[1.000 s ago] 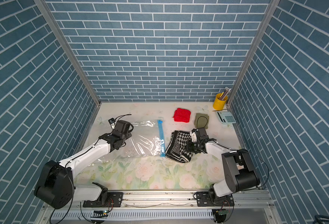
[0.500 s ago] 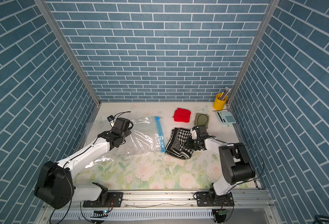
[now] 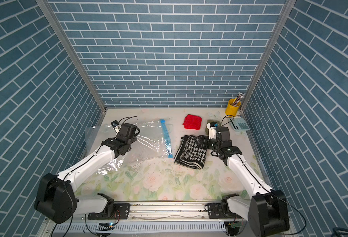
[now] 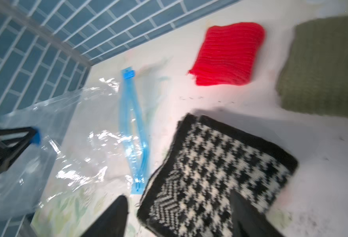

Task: Take the scarf out of the vacuum bag
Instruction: Take out the scarf from the vacuum bag, then adjust the scarf at the center of the board.

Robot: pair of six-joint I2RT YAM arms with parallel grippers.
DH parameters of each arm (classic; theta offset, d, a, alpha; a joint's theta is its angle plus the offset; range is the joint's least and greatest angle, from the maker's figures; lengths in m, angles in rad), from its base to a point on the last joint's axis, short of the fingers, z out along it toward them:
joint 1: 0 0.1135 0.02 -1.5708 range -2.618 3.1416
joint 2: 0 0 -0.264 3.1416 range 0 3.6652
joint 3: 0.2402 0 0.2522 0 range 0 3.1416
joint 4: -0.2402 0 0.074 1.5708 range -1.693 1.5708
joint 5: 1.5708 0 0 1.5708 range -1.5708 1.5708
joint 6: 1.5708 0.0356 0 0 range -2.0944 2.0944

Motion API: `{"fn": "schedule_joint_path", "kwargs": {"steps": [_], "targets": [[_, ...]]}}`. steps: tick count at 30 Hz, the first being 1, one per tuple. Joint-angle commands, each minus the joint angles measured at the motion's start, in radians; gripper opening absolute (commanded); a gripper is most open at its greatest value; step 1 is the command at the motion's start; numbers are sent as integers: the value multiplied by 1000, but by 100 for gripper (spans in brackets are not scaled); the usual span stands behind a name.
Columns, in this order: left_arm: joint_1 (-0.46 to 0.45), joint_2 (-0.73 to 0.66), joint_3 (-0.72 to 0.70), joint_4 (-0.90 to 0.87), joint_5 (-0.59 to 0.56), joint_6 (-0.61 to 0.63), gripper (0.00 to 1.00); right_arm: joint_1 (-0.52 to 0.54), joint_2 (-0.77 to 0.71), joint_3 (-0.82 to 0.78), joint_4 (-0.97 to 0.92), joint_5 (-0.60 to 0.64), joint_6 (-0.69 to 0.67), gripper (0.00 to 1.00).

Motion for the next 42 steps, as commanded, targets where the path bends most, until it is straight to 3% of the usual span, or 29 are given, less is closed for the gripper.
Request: {"fn": "schedule_joint_path", "kwargs": {"steps": [1,3,5,12,17,24,34,42], "targets": [[5,-30,23,-29,-32,9,29,1,61,-77,123,-200,33,28],[5,-39,19,-27,-24,5,29,0,95,-136,207,-204,55,8],[5,-45,22,-27,-22,5,30,-1,144,-190,293,-178,67,0],[5,-41,38,-33,-24,5,30,-39,360,-250,379,-134,71,0],[4,-46,38,-28,-19,8,30,-38,233,-246,324,-191,55,0],[3,-49,38,-31,-15,9,30,21,188,-295,547,-415,181,0],[1,-52,46,-42,-18,6,30,91,556,-332,745,-412,233,0],[0,-47,49,-47,-15,5,30,62,349,-268,660,-429,236,0]]}}
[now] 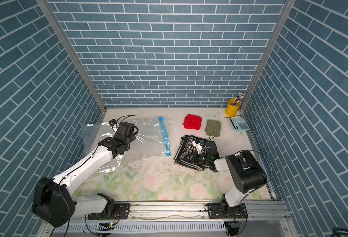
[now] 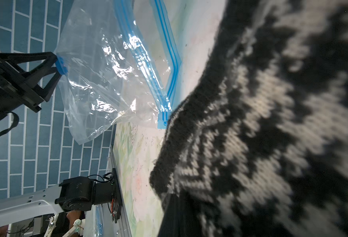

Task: Take the scarf out of the vacuum bag
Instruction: Adjust the scarf at the center of the board.

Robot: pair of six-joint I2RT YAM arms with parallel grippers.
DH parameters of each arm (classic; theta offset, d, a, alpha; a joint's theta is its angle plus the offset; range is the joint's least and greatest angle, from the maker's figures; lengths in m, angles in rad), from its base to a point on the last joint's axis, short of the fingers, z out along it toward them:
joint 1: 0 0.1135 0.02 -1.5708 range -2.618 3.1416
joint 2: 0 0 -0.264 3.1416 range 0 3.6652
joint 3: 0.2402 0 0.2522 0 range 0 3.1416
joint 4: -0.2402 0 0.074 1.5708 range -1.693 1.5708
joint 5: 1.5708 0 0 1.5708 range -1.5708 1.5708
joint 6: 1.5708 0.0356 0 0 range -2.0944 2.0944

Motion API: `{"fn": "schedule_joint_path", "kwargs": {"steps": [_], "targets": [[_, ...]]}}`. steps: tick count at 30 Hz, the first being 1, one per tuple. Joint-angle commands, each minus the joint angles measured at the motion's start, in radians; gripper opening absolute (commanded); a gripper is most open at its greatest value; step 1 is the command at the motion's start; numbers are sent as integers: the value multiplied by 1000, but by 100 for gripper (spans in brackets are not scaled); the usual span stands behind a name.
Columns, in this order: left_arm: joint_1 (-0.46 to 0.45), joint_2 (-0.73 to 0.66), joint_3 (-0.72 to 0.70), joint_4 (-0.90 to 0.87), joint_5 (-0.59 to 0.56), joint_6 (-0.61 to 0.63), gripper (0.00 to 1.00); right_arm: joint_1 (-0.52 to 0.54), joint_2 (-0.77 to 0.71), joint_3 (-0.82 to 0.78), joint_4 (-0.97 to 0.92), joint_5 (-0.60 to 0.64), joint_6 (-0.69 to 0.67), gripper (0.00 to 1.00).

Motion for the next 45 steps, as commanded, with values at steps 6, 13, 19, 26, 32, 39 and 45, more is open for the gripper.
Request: {"fn": "schedule_joint_path", "kwargs": {"steps": [6,13,19,26,32,39,45], "targets": [[0,-20,17,-15,-15,4,30,-120,-57,154,-99,13,-45,0],[0,-8,25,-10,-8,5,30,-158,203,187,1,30,-38,0],[0,-9,33,-16,-17,10,30,-165,276,168,45,17,3,0],[0,-13,54,-16,-26,22,31,-164,-7,147,39,-54,48,0],[14,74,165,-10,-54,65,31,-168,-215,182,-312,103,-125,0],[106,194,206,141,129,52,30,-170,-385,173,-504,288,-193,0],[167,273,105,425,380,0,32,-170,-445,191,-614,344,-236,0]]}}
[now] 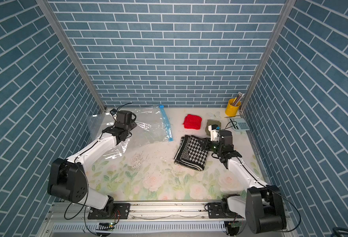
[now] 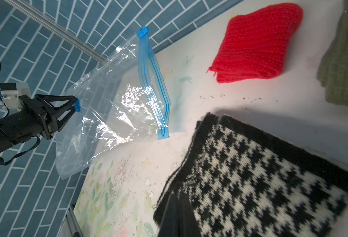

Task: Take the scarf out of the vacuum bag
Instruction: Adjust the scarf at the center of the board, then place the vacuum bag at the center of the board.

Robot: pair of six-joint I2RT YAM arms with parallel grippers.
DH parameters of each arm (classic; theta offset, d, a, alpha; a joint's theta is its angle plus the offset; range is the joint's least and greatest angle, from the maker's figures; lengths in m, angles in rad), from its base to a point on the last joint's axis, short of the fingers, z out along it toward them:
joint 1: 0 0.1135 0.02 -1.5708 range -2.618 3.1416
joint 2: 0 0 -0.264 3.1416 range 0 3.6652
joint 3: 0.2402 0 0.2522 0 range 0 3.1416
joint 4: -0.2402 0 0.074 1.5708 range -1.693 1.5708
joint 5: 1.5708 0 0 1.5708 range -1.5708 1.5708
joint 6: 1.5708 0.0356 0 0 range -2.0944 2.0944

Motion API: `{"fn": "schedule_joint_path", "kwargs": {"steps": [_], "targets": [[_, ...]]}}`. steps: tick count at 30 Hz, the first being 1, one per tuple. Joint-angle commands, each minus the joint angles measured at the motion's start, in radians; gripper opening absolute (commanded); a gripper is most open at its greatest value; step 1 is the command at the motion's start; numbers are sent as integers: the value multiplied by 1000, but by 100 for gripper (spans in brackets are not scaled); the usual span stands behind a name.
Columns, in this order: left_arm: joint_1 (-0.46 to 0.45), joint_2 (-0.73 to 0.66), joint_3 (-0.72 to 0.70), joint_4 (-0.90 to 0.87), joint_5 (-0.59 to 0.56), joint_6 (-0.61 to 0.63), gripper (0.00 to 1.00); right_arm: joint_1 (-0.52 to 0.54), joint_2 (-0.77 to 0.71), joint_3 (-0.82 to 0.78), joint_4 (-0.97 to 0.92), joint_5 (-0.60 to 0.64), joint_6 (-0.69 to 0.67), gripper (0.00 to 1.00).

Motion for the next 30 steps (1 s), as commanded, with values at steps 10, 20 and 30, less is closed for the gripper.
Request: {"fn": "schedule_joint_path", "kwargs": {"steps": [10,20,30], "targets": [[27,107,-94,247,238,-70,44,-3,-95,23,-184,288,-65,0],[27,22,-253,415,207,-27,100,-4,-185,4,-166,481,-48,99],[26,-366,-406,479,158,113,100,-1,-237,53,-315,1056,13,99]]}}
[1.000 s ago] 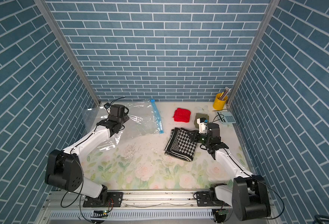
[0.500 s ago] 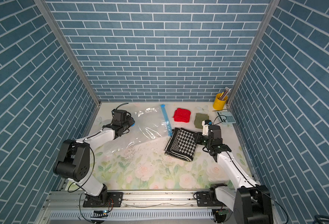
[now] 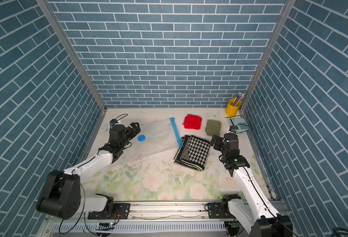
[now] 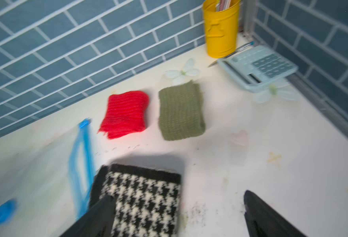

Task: Take the scarf out of the vacuum bag
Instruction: Place the vacuum bag at the center of the board, then reset both arms

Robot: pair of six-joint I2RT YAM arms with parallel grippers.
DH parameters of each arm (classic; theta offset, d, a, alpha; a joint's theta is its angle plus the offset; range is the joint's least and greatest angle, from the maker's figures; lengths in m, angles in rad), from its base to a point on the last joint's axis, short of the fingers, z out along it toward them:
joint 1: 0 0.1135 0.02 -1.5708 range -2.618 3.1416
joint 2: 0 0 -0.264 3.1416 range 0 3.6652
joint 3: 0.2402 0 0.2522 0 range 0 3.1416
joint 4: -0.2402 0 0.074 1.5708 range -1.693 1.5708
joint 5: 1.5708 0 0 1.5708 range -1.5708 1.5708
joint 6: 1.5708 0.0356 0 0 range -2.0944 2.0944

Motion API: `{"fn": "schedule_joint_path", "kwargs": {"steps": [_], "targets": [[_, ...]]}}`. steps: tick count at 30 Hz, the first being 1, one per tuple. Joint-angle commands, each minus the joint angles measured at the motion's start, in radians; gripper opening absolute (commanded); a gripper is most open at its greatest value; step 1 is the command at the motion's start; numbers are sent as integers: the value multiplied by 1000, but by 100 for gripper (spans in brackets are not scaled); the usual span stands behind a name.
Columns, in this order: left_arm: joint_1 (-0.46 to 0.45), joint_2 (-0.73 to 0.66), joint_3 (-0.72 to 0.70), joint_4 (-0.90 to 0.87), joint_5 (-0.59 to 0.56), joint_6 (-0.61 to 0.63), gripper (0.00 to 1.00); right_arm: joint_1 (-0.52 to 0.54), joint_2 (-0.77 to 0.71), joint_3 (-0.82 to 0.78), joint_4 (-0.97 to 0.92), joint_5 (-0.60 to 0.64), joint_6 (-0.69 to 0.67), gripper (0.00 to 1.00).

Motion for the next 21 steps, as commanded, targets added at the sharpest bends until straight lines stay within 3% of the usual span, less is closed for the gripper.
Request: {"fn": "schedule_joint_path", "kwargs": {"steps": [1,3,5,6,8,10,11,15,17,21], "targets": [[3,-139,3,-53,-128,104,100,1,-9,17,-52,293,32,99],[1,-215,-16,-118,-215,162,100,0,-35,-30,46,270,-46,99],[-27,-286,-50,-175,-394,131,100,0,-76,-107,191,224,-106,99],[-27,-320,-72,-176,-427,134,100,0,-94,-158,276,229,-125,99],[-25,-368,-133,-119,-398,196,100,0,-113,-260,468,236,-227,99],[-23,-410,-268,125,-268,486,100,3,-105,-379,677,211,-393,99],[-23,-423,-310,177,-253,540,100,3,-97,-413,747,210,-450,99],[-17,-426,-422,180,-487,564,100,3,1,-497,946,238,-519,99],[-17,-403,-492,276,-450,654,100,4,70,-533,1069,203,-531,99],[-16,-322,-630,559,-423,722,100,3,255,-568,1339,181,-552,99]]}}
